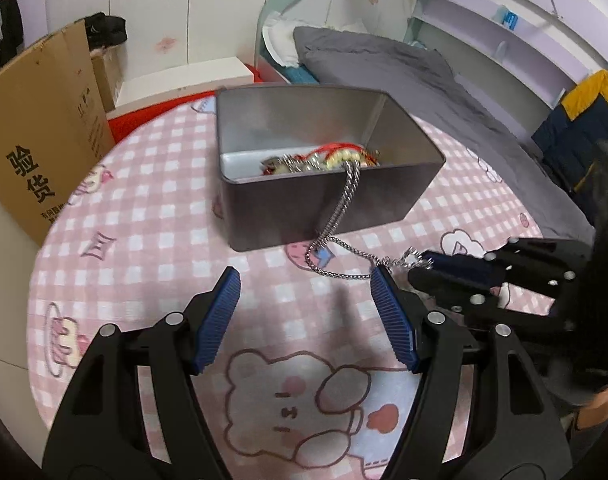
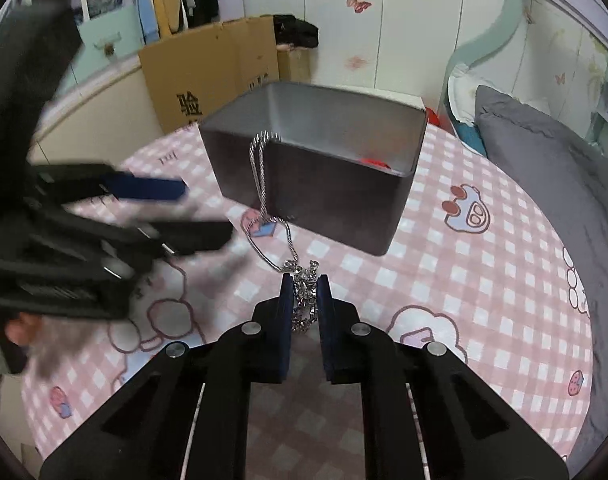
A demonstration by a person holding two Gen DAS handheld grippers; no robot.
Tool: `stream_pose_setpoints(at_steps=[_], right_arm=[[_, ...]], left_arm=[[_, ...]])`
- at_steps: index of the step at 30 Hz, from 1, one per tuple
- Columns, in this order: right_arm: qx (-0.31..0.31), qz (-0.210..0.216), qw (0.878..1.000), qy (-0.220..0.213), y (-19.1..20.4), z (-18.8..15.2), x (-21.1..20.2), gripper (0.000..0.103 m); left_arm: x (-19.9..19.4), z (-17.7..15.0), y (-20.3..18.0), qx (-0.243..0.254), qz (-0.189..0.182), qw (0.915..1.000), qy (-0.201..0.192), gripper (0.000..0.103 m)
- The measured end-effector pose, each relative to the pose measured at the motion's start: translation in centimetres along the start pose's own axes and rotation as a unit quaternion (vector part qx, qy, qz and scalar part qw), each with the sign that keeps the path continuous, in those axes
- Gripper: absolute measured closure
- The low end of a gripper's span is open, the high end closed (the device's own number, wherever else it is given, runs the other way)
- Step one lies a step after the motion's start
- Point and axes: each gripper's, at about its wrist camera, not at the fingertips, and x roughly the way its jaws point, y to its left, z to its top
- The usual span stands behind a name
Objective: Organize jewelry
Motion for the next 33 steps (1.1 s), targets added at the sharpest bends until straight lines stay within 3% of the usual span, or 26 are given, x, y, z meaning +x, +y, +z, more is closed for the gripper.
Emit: stream_pose_setpoints(at_steps=[7,12,13,14,18,20,23,33], right_arm=[[-0.004,0.012,1.0,-0.01,0.2,0.9,-1.3,0.093],[-0.003,0.028,1.0,-0.008,0.3,0.6,-1.4,0.093],[-0.002,0.03,1.0,-0.008,0.3,0.5,-1.4,0.093],[-0.001,0.033,0.999,-0.009,0.3,0.5,-1.4,0.093],[-0.006,0.04,0.999,-0.013,0.4,0.6,-1.9,0.093],[-0.006,0.041,0.999,-0.019,0.4,0.8,-2.4,0.093],[-0.006,0.041,0.999,-0.028,0.5,1.1,-3.0,0.093],[-0.016,0.023,0.997,-0.067,0.7,3.5,-6.3,0.093]], left_arm=[[1.7,0.3,0.5,-0.047,-0.016,0.9987,0.011,0.036],[2.5,1.0,0.1,-0.055,-0.002,0.9984,0.01,0.036],[2.6,1.1,-0.1,-0.055,0.0,0.9985,0.01,0.041],[2.8,1.2,-0.2,-0.054,0.003,0.9985,0.01,0.056],[3.1,1.8,-0.2,-0.057,0.011,0.9981,0.018,0.078],[3.1,1.8,0.0,-0.055,0.006,0.9983,0.021,0.094],[2.8,1.8,0.1,-0.051,0.002,0.9985,0.018,0.1],[-2.4,2.5,-1.6,-0.013,-0.013,0.9994,-0.029,0.1]])
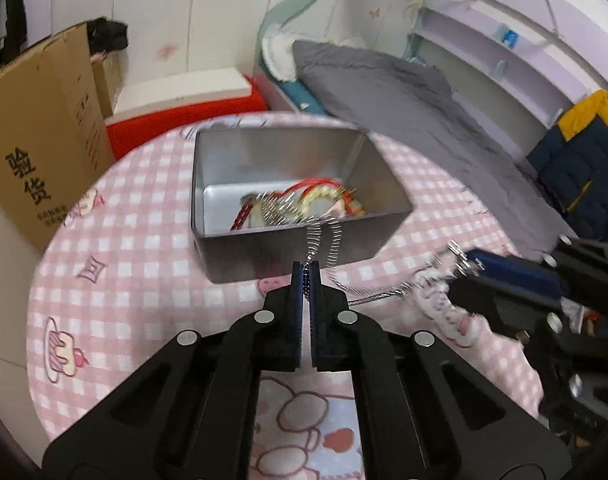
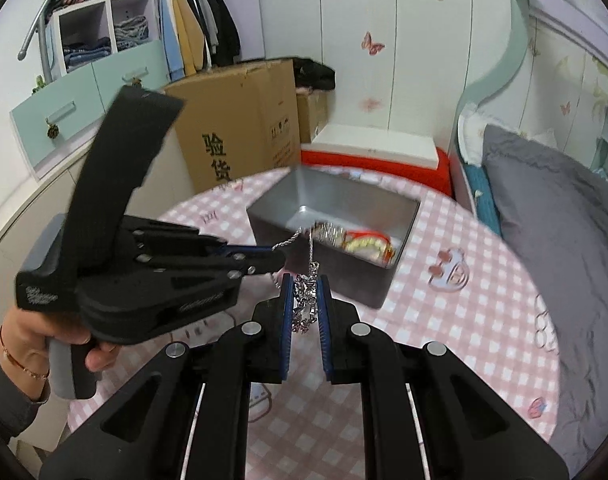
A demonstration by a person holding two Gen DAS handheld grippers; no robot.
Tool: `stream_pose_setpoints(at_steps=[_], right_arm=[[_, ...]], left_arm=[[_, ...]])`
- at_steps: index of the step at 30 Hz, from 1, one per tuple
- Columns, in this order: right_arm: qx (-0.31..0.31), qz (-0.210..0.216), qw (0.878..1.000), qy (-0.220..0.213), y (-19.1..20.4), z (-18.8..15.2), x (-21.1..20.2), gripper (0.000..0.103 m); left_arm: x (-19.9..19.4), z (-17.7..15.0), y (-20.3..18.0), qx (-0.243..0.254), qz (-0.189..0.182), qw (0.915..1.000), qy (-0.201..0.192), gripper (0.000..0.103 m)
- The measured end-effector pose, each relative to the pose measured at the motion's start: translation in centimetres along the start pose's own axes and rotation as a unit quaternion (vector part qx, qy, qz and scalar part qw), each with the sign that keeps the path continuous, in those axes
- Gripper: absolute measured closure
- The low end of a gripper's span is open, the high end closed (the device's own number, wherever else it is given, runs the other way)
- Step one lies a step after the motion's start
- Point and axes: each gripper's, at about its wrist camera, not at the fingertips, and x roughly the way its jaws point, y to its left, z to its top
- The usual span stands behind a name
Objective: Organize jewelry
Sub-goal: 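Lower the silver chain into the grey box and open both grippers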
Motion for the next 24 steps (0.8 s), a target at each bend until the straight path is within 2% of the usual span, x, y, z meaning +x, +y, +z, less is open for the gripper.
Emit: stream_pose_setpoints(at_steps=[6,13,20,24], right_arm=[[-0.011,-0.014,1.0,-0.026,-0.2,2.9,-1.0,0.093],[-0.01,-0.029,0.999,-0.038,-1.0,5.9,0.4,0.093],[0.016,-0.042,0.998,-0.052,-2.5,6.2,2.0,0.093],[0.024,-0.044,0.997,-0.058,-2.9,6.2,2.5,0.093]], left_arm=[[-2.3,2.4,0.0,0.005,0.001,0.9997,-0.025,0.1],[-1.5,5.0,1.4,-0.001,0.016,0.9996,-0.022,0.1],[-0.7,6.1,2.5,-0.011,0.017,0.9993,-0.031,0.1],[0.3,6.2,2.5,-0.006,0.02,0.9995,-0.022,0.1]])
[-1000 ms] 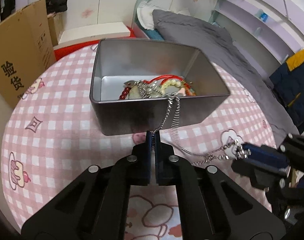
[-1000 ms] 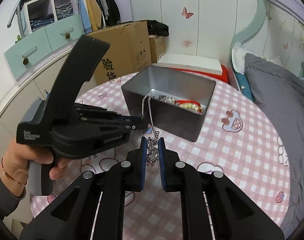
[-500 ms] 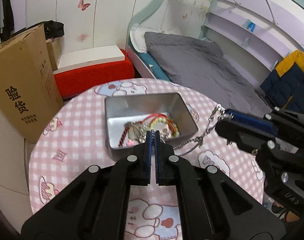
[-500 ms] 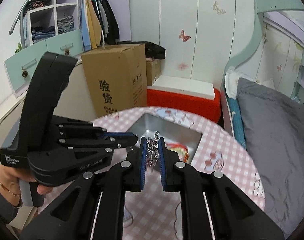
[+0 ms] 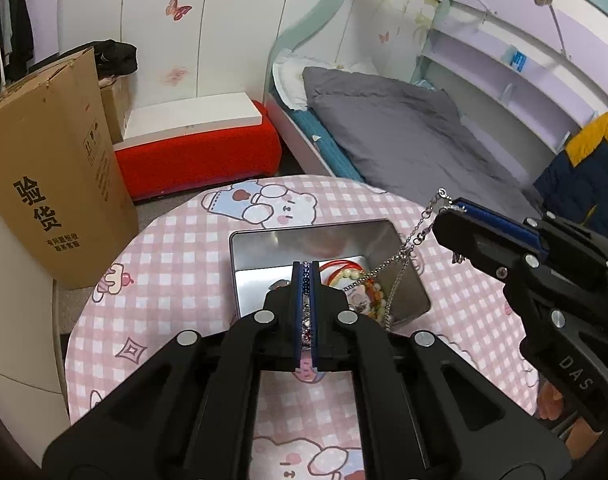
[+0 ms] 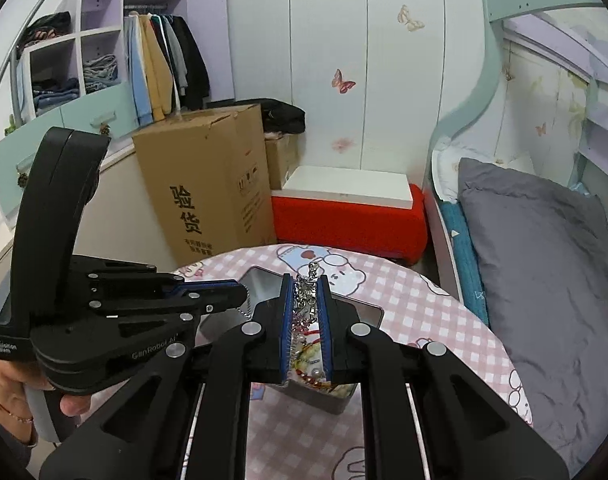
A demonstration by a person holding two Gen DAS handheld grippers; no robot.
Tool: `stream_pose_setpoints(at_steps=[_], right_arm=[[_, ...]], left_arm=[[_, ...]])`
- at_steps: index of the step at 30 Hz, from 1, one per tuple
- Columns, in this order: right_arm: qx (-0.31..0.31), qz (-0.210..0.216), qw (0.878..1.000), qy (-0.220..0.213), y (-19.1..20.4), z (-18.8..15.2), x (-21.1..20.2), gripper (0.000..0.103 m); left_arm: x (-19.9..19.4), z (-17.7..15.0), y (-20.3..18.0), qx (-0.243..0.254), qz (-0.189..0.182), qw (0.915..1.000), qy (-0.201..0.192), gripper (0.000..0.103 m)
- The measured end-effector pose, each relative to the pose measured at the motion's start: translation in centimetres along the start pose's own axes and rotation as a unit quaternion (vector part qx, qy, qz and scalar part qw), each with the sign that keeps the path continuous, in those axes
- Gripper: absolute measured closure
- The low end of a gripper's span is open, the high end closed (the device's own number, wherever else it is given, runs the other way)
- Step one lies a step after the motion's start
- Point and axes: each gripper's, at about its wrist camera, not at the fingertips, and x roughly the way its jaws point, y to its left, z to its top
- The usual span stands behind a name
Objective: Organize jewelry
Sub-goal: 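Lower the silver chain into the grey box and open both grippers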
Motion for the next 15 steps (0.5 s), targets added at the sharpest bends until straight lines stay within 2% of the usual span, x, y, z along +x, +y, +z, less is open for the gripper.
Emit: stream_pose_setpoints(at_steps=[4,15], right_arm=[[0.013,-0.001,1.0,-0.004,-0.5,0.1,0.8,0.093],[0.032,0.022,0.998,0.042,-0.7,-1.8,2.4,0.095]], left_arm=[[0.9,-0.2,0.1,-0.004,0.001,1.0,0.004,0.1],[1.9,-1.1,-0.1,0.0,-0.002,0.9995,0.03,0.099]])
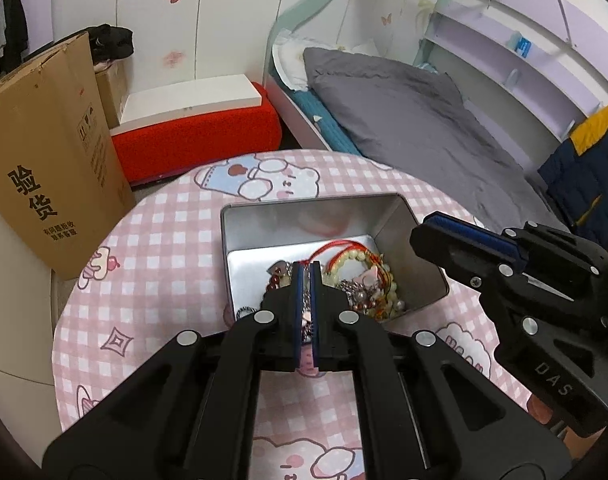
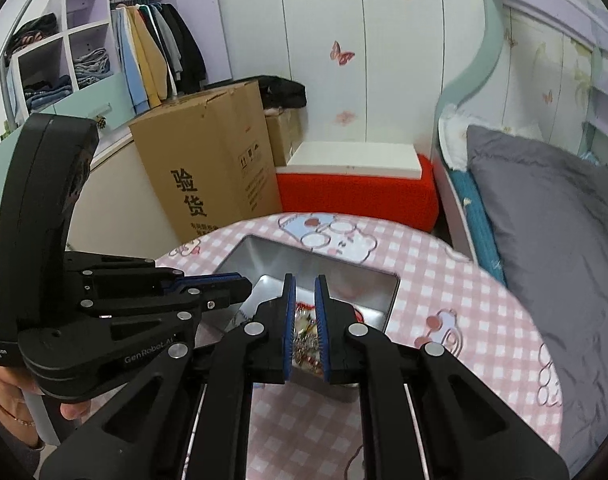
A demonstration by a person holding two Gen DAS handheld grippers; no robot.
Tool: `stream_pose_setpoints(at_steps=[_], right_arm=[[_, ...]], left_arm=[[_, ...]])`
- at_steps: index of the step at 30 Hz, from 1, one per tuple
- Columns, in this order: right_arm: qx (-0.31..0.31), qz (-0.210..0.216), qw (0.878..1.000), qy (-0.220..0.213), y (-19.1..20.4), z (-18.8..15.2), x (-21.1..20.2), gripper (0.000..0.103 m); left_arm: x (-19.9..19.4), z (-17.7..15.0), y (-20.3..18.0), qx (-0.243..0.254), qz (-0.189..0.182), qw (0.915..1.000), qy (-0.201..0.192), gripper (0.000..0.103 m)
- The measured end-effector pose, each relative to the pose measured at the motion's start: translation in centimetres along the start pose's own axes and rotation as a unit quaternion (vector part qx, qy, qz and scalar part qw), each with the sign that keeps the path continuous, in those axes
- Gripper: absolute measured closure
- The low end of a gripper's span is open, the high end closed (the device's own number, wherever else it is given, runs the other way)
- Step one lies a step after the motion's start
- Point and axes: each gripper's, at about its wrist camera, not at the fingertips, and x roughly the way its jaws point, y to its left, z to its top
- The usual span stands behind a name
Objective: Organize jewelry
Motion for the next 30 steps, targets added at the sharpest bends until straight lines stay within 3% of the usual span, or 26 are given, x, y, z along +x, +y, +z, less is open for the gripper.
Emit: stream_pose_setpoints(at_steps=[8,18,30], right_arm=[[0.016,0.005,1.0,-0.006,-0.2,-0.9,-2.4,0.093],[0.009,-0.017,0.999,-0.051,2.0,-3.0,-8.7,0.063],[0.012,-0.063,0.99,-0.124,5.4,-7.5,-16.7,0.049]], left_arm=[[-2.2,-1.2,-1.0,0.016,0.031,0.9993,-0.016,0.099],[-8.2,-4.8,-3.1,0.034,0.074,0.9936,-0.078,0.099],[-16.3,-10.8,-5.5,0.031,0.089,0.9824,-0.162,0.099]])
